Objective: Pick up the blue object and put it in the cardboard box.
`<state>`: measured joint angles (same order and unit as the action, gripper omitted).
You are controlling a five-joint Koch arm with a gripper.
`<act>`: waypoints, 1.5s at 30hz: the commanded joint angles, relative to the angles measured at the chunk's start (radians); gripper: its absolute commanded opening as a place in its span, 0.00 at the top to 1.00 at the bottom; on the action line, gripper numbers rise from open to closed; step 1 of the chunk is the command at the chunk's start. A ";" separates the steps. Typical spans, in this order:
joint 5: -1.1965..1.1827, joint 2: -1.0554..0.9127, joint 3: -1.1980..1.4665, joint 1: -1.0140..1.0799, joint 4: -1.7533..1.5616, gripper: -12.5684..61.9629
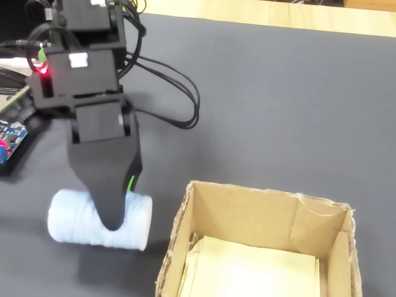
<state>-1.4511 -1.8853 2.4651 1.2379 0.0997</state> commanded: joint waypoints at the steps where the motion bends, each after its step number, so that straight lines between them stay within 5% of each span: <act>1: -0.048 -0.055 -0.026 -0.017 -0.101 0.56; 19: -0.117 0.044 -0.305 -0.305 -0.293 0.56; 22: -0.091 0.129 -0.405 -0.364 -0.147 0.44; 31: -0.063 0.152 -0.433 -0.357 -0.029 0.37; 45: -0.126 -0.163 -0.173 -0.624 -0.038 0.38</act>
<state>-1.5217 -1.9957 2.3240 0.6381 0.0905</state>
